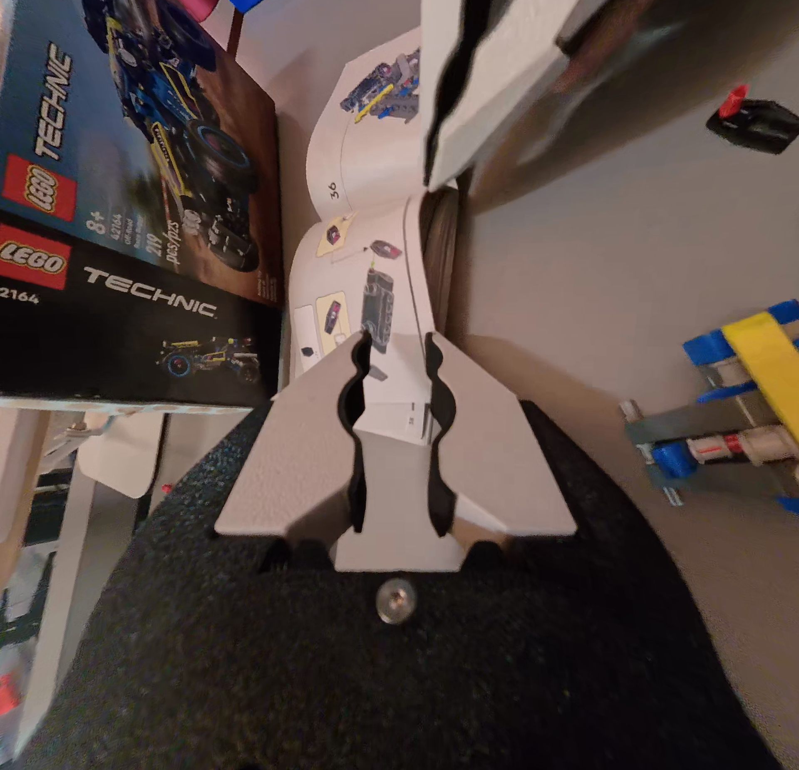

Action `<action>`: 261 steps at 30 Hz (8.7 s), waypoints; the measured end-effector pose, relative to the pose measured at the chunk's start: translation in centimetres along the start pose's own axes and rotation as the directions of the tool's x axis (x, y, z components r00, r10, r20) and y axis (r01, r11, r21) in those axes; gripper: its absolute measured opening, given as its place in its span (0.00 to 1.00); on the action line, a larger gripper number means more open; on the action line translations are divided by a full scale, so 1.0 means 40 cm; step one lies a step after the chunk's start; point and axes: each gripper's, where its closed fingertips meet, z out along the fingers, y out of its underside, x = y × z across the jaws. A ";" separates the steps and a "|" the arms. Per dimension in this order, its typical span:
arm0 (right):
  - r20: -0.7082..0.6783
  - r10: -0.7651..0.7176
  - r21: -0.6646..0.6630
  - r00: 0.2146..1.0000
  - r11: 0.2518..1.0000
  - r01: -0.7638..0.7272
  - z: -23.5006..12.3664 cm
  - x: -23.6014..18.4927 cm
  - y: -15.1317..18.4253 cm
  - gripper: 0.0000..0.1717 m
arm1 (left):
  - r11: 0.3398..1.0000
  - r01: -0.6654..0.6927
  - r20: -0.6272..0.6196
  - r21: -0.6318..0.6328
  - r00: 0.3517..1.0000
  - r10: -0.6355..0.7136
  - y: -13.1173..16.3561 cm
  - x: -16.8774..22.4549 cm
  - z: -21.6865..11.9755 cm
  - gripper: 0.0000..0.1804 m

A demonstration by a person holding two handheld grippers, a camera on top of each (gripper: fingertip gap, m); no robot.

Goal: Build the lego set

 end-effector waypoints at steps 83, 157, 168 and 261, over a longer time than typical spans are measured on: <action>-0.144 -0.243 -0.046 0.959 0.970 0.239 -0.015 0.029 0.017 0.00 | 0.971 0.204 -0.158 -0.122 0.962 -0.222 0.140 0.024 -0.063 0.00; 0.081 -0.093 -0.062 0.992 0.993 0.098 0.018 -0.073 0.033 0.00 | 0.986 0.009 -0.230 -0.167 0.972 -0.048 0.069 0.121 -0.058 0.00; 0.147 -0.109 -0.055 0.983 0.992 0.118 0.015 -0.097 0.034 0.05 | 0.997 0.026 0.005 0.068 1.000 -0.027 -0.041 -0.025 -0.071 0.00; 0.011 -0.468 -0.077 0.884 0.881 0.468 -0.092 0.013 0.149 0.00 | 0.982 -0.140 0.855 0.129 0.518 -0.038 0.112 -0.186 -0.304 0.35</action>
